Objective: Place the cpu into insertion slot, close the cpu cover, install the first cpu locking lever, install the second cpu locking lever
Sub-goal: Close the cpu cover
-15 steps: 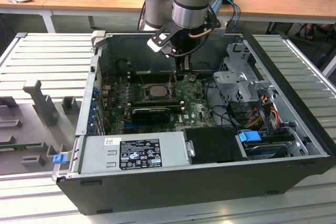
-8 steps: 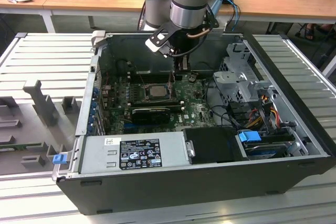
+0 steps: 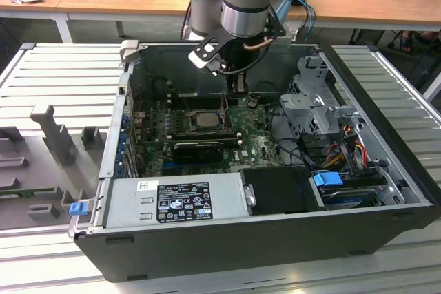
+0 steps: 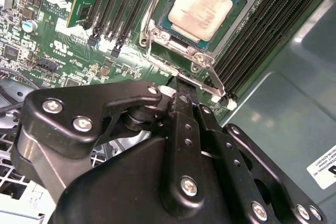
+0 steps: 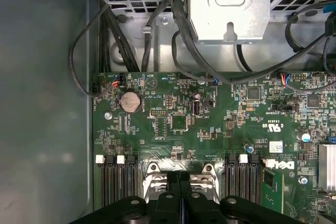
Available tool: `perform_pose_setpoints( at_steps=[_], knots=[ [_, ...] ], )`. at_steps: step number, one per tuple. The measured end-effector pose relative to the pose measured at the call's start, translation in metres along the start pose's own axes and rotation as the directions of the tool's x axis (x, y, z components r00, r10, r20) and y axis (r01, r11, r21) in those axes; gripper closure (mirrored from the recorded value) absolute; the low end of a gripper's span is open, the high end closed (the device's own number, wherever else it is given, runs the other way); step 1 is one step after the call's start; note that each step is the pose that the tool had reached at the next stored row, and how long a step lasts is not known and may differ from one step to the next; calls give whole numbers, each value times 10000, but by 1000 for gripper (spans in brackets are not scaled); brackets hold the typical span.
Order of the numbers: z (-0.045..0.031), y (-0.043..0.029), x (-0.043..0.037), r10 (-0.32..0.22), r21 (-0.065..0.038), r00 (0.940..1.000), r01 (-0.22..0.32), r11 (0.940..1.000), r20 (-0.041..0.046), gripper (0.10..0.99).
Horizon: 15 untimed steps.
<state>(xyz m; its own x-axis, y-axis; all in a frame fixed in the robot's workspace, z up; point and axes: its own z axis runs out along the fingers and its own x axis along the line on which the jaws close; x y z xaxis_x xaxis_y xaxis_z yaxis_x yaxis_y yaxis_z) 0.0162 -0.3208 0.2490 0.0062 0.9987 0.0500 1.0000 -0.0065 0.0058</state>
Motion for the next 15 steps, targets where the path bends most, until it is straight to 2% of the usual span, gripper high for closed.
perform_pose_setpoints(
  at_steps=[9,15],
  knots=[
    [10,-46,0,0,4,10000,0,10000,-2,980],
    [86,-105,-11,-262,18,9997,262,9997,-8,980]
  ],
)
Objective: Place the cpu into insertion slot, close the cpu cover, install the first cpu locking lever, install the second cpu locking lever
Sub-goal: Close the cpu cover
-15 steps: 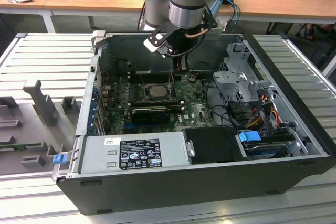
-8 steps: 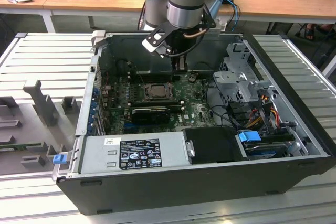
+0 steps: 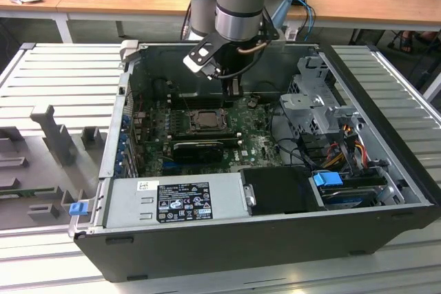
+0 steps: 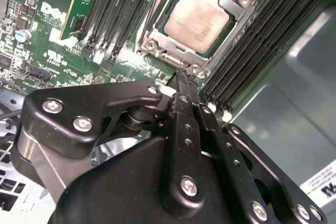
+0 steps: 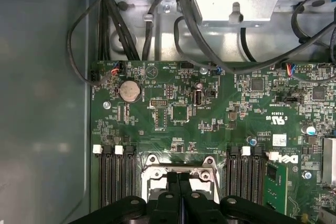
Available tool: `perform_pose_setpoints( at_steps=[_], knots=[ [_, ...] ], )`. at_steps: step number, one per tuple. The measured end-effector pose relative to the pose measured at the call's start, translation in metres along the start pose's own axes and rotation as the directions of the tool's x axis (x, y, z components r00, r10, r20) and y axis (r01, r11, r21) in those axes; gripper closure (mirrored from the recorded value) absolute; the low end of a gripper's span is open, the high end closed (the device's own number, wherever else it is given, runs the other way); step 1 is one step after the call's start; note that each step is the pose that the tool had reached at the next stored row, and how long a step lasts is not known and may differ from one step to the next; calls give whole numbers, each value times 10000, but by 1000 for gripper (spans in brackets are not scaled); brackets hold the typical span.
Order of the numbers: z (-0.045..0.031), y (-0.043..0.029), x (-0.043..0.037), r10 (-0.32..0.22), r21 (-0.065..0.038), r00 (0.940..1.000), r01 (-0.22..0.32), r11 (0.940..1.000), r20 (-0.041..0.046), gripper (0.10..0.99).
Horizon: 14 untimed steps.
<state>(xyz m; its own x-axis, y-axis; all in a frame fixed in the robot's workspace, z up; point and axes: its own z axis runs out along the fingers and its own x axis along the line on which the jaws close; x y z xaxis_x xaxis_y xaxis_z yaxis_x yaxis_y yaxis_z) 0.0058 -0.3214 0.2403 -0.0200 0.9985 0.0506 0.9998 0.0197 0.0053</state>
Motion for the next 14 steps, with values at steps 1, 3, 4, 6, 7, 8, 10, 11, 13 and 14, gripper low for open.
perform_pose_setpoints(
  at_steps=[1,3,4,6,7,8,10,11,13,14],
  knots=[
    [24,-13,-5,-85,4,10000,85,10000,-1,980],
    [58,-87,-8,-215,11,9998,215,9998,-1,980],
    [59,-120,-8,-217,13,9998,217,9998,1,980],
    [62,-175,-6,-215,10,9998,215,9998,-3,980],
    [63,-214,-5,-219,11,9998,219,9998,-4,980],
    [64,-242,-5,-218,10,9998,218,9998,-5,980],
    [63,-296,-4,-217,11,9998,217,9998,-2,980],
    [63,-318,-3,-218,11,9998,218,9998,-3,980],
    [63,-350,-3,-217,11,9998,217,9998,-2,980],
    [63,-368,-3,-216,11,9998,216,9998,-2,980]
  ],
)
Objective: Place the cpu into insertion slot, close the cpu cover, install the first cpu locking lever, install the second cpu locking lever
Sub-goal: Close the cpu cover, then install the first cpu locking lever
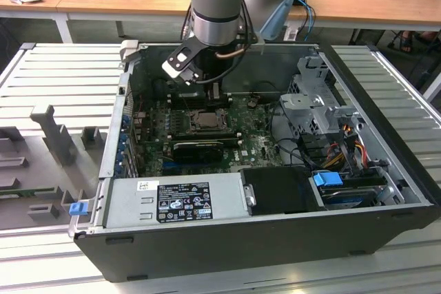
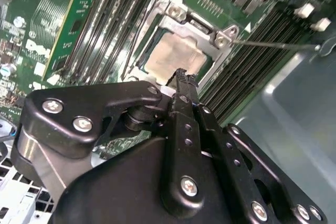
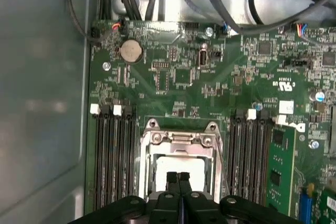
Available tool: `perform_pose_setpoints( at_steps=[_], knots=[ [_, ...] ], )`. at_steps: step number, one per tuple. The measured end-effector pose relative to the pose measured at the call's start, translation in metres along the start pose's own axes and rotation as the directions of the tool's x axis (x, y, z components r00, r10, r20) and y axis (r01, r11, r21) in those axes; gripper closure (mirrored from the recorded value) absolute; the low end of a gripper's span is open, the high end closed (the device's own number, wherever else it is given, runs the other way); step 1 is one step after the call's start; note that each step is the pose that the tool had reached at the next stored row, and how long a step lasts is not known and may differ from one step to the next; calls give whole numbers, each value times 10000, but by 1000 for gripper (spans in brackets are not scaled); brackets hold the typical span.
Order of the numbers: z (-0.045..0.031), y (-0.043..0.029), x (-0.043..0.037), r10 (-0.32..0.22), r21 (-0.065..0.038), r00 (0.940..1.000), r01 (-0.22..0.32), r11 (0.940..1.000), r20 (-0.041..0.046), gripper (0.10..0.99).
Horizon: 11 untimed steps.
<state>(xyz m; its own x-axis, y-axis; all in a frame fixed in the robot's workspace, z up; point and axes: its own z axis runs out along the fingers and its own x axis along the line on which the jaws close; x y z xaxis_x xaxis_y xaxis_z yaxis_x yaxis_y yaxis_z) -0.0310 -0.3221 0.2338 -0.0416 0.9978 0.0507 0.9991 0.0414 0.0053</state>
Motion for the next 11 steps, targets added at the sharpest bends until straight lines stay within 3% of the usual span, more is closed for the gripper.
perform_pose_setpoints(
  at_steps=[6,11],
  knots=[
    [0,-60,3,-1,0,10000,1,10000,0,980],
    [-9,-63,3,-1,-1,10000,1,10000,-2,980]
  ],
)
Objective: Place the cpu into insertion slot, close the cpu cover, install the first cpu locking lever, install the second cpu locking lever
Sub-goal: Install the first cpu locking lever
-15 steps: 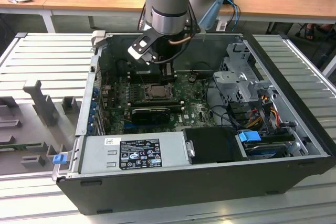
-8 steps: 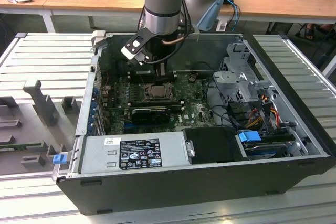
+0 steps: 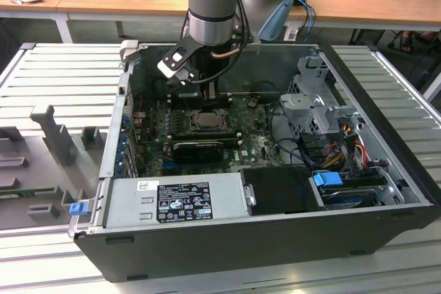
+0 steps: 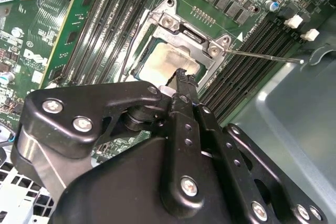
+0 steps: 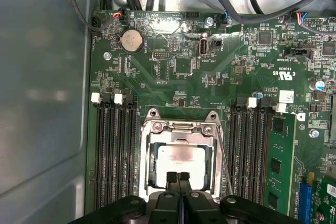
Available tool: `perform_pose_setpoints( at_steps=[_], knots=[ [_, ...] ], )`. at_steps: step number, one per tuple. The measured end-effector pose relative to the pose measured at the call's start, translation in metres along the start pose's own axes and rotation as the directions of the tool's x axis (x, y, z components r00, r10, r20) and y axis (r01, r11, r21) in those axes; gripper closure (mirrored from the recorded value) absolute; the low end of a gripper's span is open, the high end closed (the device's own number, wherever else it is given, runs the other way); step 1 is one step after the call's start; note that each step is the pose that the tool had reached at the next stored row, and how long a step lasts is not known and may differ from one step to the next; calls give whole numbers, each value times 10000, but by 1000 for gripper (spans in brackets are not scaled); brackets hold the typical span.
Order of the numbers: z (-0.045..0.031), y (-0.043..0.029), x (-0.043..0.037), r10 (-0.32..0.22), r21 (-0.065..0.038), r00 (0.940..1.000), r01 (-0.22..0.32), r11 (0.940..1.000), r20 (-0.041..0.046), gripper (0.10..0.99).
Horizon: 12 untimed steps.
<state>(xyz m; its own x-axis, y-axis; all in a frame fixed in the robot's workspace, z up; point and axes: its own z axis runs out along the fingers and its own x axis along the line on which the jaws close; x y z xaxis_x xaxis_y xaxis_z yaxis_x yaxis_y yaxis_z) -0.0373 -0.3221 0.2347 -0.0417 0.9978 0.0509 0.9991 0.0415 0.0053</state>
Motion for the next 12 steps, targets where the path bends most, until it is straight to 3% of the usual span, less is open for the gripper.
perform_pose_setpoints(
  at_steps=[12],
  knots=[
    [-18,0,1,0,1,10000,0,10000,2,980]
  ],
)
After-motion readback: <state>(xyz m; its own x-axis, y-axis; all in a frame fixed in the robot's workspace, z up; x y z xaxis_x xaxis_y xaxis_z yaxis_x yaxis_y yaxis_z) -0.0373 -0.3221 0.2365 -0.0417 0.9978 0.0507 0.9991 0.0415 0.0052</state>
